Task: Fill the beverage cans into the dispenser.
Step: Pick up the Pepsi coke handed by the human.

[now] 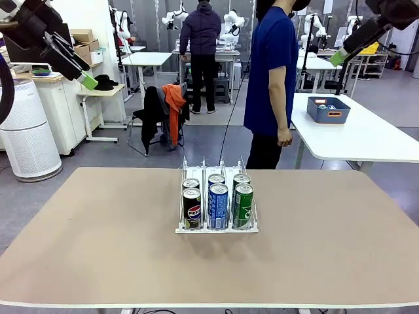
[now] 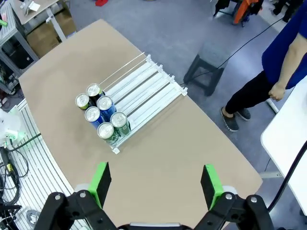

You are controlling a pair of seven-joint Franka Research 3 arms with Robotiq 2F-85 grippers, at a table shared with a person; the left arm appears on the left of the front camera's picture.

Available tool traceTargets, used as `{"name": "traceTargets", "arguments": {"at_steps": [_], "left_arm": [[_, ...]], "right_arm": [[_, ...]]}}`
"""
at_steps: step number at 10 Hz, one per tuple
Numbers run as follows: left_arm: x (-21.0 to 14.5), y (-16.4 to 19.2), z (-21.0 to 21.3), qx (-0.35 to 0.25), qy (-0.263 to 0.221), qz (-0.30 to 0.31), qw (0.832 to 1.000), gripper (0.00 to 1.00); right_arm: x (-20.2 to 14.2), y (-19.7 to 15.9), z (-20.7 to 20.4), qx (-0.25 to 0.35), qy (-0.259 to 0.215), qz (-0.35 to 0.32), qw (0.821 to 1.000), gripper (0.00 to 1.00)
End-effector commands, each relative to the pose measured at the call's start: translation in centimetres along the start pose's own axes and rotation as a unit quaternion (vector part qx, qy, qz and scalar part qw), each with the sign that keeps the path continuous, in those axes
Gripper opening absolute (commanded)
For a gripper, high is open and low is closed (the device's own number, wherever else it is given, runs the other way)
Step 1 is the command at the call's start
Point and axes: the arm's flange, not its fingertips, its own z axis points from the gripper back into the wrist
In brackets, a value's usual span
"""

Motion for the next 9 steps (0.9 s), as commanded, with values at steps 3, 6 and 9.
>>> {"name": "traceTargets", "arguments": {"at_steps": [3,6,9], "left_arm": [[0.0,0.0,0.0,0.0,0.0,0.0,1.0,1.0],[0.0,0.0,0.0,0.0,0.0,0.0,1.0,1.0],[0.0,0.0,0.0,0.0,0.0,0.0,1.0,1.0]], "right_arm": [[0.2,-0.4,0.2,-0.003,-0.002,-0.002,1.0,1.0],[0.2,-0.4,0.2,-0.003,-0.002,-0.002,1.0,1.0],[0.2,-0.4,0.2,-0.003,-0.002,-0.002,1.0,1.0]]}}
